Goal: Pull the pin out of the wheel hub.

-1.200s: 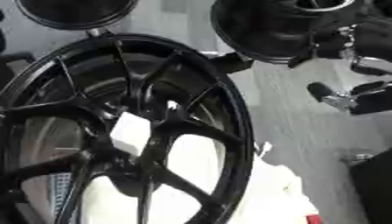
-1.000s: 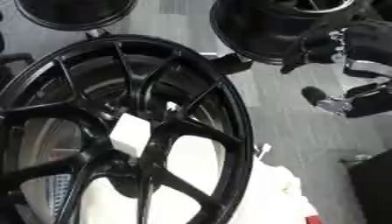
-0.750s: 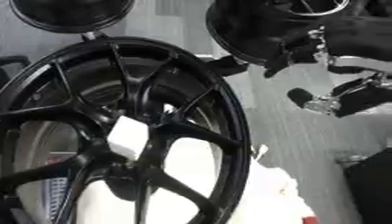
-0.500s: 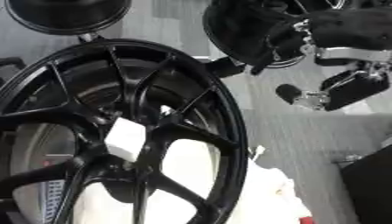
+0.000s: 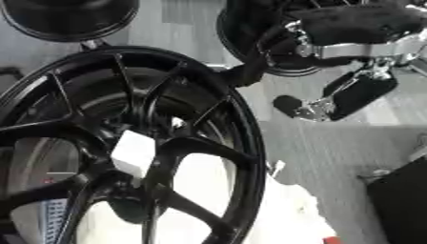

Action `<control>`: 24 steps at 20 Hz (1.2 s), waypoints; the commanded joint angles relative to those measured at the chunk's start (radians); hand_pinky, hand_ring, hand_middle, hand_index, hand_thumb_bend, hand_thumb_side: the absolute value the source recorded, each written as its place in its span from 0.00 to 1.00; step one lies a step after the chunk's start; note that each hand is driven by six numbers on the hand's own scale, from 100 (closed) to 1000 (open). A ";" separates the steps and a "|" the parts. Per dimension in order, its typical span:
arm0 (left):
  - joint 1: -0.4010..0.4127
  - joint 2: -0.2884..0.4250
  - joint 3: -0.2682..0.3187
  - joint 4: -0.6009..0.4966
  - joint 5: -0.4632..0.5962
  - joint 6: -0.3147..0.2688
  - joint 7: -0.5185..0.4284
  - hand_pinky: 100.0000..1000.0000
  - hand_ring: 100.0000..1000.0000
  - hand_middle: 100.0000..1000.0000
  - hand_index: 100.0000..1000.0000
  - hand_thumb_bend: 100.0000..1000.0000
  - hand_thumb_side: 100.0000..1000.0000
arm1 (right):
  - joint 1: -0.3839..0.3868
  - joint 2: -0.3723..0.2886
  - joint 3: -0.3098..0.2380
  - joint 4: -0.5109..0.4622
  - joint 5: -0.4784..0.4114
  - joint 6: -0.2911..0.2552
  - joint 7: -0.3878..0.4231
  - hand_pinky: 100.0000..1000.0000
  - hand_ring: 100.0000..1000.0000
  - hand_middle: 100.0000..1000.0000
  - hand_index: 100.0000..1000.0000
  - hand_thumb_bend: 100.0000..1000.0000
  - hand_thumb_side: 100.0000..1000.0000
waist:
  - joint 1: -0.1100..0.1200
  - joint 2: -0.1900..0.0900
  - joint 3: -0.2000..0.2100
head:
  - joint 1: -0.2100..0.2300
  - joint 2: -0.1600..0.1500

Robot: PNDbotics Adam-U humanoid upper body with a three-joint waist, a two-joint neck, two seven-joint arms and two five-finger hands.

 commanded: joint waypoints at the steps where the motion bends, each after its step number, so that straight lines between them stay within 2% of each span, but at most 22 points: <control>1: -0.015 0.005 -0.006 -0.017 0.013 0.008 -0.004 0.80 0.68 0.53 0.80 0.00 0.58 | -0.057 0.036 0.029 -0.011 -0.021 0.009 0.040 0.87 0.82 0.75 0.82 0.00 0.13 | 0.007 -0.023 -0.002 | -0.019 -0.014; 8: -0.014 -0.014 -0.001 -0.017 0.022 0.026 0.002 0.80 0.68 0.53 0.80 0.00 0.58 | -0.215 0.174 0.110 0.021 -0.008 0.110 0.101 0.87 0.82 0.76 0.82 0.00 0.12 | 0.017 -0.038 -0.009 | -0.023 -0.009; 13: -0.015 -0.020 -0.003 -0.017 0.027 0.031 0.000 0.80 0.68 0.53 0.80 0.00 0.58 | -0.269 0.260 0.161 0.032 0.053 0.170 0.131 0.88 0.83 0.78 0.82 0.00 0.15 | 0.022 -0.038 -0.007 | -0.034 -0.011; 19: -0.014 -0.023 -0.001 -0.017 0.028 0.034 0.001 0.80 0.68 0.53 0.80 0.00 0.59 | -0.286 0.307 0.182 0.046 0.089 0.193 0.179 0.88 0.84 0.78 0.84 0.00 0.15 | 0.021 -0.028 0.004 | -0.042 -0.015; 24: -0.012 -0.026 0.001 -0.017 0.029 0.037 0.001 0.80 0.68 0.53 0.80 0.00 0.59 | -0.298 0.337 0.185 0.031 0.096 0.182 0.222 0.88 0.83 0.76 0.84 0.01 0.01 | 0.021 -0.026 0.004 | -0.040 -0.016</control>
